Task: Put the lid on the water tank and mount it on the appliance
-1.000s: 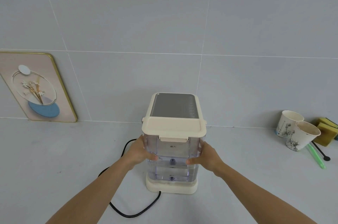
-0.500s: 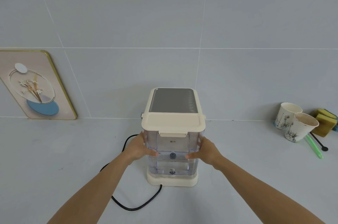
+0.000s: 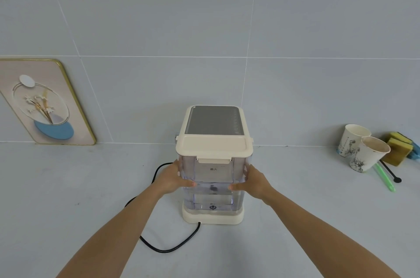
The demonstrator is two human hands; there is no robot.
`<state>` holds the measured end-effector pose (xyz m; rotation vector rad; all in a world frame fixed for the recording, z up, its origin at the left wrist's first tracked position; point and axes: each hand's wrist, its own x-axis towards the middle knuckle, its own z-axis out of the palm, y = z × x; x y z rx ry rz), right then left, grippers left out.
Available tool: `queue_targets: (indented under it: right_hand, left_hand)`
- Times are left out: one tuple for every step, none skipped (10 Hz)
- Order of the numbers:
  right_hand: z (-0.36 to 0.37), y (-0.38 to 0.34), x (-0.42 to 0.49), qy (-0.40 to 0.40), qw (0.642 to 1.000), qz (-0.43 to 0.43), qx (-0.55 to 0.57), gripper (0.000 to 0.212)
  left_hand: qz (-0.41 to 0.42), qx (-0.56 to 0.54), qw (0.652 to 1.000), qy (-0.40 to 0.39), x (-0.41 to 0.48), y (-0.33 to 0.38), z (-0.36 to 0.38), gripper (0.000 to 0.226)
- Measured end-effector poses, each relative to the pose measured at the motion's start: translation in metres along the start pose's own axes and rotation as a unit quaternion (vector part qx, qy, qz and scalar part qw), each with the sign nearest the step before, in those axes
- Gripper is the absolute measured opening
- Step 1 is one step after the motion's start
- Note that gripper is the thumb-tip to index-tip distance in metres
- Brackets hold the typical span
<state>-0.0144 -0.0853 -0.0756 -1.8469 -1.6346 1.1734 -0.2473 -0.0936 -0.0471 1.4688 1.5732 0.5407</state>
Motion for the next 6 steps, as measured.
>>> queue_targets:
  right_hand:
    - [0.002,-0.004,-0.008,0.016,1.000,-0.012,0.010,0.095]
    - [0.000,-0.014,-0.019,0.044,0.997,-0.062,0.017,0.109]
    - [-0.009,-0.028,-0.032,0.074,0.989,-0.130,0.019,0.119]
    - [-0.021,-0.045,-0.046,0.100,0.979,-0.175,-0.021,0.120]
    - [-0.038,-0.064,-0.054,0.129,0.968,-0.207,-0.064,0.110]
    - [-0.055,-0.090,-0.063,0.161,0.947,-0.250,-0.120,0.096]
  left_hand:
    - [0.025,0.027,0.999,0.033,-0.005,0.001,0.007,0.099]
    - [0.052,0.004,0.994,0.092,-0.014,0.004,0.014,0.113]
    - [0.097,0.022,0.986,0.132,-0.024,0.011,0.017,0.118]
    - [0.149,0.084,0.968,0.181,-0.037,0.025,0.013,0.115]
    - [0.180,0.152,0.946,0.222,-0.043,0.052,-0.004,0.122]
    - [0.215,0.210,0.910,0.285,-0.042,0.079,-0.024,0.115]
